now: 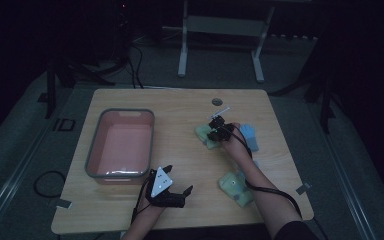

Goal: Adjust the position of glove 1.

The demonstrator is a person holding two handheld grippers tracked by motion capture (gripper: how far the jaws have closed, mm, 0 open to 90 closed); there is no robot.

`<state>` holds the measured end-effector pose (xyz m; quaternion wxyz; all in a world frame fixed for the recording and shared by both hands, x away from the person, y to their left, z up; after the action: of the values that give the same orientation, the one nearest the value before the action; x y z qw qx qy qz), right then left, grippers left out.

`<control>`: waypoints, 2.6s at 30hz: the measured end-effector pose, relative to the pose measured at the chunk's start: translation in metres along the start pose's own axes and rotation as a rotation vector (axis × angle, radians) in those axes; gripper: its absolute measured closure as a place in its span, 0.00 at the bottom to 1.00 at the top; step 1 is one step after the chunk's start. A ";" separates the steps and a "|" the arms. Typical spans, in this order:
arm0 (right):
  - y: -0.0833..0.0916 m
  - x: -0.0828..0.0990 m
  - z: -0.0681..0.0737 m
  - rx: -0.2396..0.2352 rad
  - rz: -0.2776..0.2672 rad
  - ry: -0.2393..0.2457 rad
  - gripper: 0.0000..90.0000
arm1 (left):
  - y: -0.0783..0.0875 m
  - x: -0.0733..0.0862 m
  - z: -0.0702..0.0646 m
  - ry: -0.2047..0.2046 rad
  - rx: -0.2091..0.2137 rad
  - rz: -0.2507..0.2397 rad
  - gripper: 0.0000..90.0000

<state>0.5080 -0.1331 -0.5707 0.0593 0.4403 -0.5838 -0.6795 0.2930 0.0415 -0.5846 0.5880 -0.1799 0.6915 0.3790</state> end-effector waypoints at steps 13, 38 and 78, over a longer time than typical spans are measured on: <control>0.061 0.004 0.020 -0.005 -0.107 -0.137 0.93 | 0.001 0.000 0.001 0.004 -0.017 0.002 0.03; 0.079 0.068 0.089 0.059 -0.168 -0.430 0.93 | 0.003 -0.004 -0.004 0.051 -0.048 0.011 0.03; 0.111 0.097 0.074 -0.110 -0.093 -0.012 0.72 | -0.003 -0.001 -0.009 -0.006 -0.030 0.077 0.03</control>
<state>0.3517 -0.1704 -0.5335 0.0484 0.4590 -0.5251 -0.7150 0.2888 0.0327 -0.5842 0.5723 -0.1610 0.6904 0.4121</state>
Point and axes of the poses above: each handheld gripper's, and its own axes: y roughly backward along the jaws, x roughly out of its underside, z roughly to its left, the point moved 5 cm from there along -y, roughly forward along the jaws, and after that the axes turned 1 degree about -z, right-handed, at the moved point
